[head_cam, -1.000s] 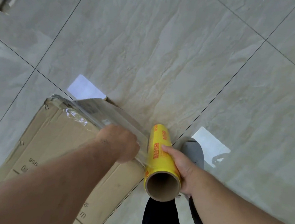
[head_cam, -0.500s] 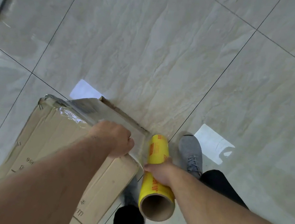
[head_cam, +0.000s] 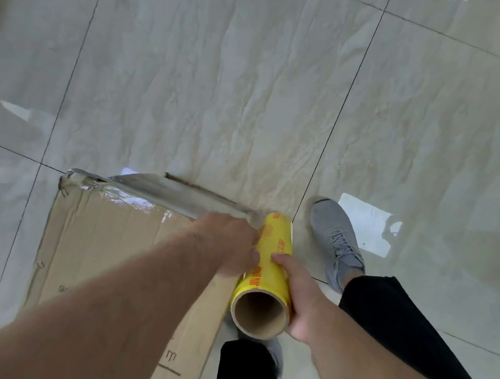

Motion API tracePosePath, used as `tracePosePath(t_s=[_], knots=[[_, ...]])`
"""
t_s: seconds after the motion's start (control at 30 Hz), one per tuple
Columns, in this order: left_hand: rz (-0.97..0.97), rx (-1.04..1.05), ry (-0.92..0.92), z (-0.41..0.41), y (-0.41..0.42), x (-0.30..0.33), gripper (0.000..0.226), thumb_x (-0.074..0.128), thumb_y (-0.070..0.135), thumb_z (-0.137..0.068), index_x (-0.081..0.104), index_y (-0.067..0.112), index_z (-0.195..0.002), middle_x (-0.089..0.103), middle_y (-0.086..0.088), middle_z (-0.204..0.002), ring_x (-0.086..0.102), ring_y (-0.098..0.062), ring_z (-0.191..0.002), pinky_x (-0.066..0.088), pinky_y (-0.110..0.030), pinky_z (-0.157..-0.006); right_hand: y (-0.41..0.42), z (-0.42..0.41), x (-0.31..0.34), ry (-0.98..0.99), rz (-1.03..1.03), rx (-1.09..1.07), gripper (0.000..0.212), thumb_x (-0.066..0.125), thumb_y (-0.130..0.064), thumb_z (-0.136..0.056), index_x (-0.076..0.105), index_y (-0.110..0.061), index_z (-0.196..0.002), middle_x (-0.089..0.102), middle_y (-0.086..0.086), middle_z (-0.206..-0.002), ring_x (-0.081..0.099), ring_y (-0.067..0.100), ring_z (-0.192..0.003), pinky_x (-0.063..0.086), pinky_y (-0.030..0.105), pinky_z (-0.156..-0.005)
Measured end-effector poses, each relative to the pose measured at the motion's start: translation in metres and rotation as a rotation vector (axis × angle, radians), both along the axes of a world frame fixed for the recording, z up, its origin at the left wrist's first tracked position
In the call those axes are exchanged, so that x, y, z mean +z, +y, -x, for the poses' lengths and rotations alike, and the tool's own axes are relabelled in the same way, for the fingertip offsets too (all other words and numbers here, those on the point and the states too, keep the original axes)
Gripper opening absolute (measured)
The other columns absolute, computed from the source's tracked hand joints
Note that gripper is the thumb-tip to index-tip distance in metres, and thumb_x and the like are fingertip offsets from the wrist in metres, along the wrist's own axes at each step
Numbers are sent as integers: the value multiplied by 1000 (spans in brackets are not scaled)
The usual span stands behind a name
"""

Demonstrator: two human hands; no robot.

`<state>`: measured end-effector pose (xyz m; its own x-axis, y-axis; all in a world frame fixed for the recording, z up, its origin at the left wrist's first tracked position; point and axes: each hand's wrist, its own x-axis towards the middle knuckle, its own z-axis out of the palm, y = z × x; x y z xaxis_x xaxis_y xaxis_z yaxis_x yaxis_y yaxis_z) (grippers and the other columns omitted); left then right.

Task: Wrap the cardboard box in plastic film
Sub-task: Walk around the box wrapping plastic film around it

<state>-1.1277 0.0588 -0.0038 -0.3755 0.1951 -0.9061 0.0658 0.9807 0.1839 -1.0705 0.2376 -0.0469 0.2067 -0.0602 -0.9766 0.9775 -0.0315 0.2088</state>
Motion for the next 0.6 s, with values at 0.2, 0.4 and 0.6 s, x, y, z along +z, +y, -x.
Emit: tracePosePath(t_s=[0.2,0.4,0.6], knots=[[-2,-40,54,-3,4,3,41,41,52,-102,66,30,-126,66,1,-134,61,-26,-123,49,-41,-103,20,-15,-4,158,-44,336,88,88,-58,-71,58,-22,-145,76,18,-123,78,37,-102,64,51,-97],[1,-97,132,-10,8,-1,29,42,49,-100,64,30,-103,68,3,-121,63,-26,-113,52,-40,-92,-1,-43,-12,251,19,702,108,74,-58,-96,13,-21,-177,50,16,-165,57,35,-143,44,42,-121],[18,-424,208,-17,22,-3,28,47,38,-100,70,23,-102,67,1,-112,65,-27,-105,54,-38,-82,-21,-66,-16,212,-9,680,124,53,-87,-78,-14,-45,-173,37,14,-172,55,41,-143,43,56,-123]])
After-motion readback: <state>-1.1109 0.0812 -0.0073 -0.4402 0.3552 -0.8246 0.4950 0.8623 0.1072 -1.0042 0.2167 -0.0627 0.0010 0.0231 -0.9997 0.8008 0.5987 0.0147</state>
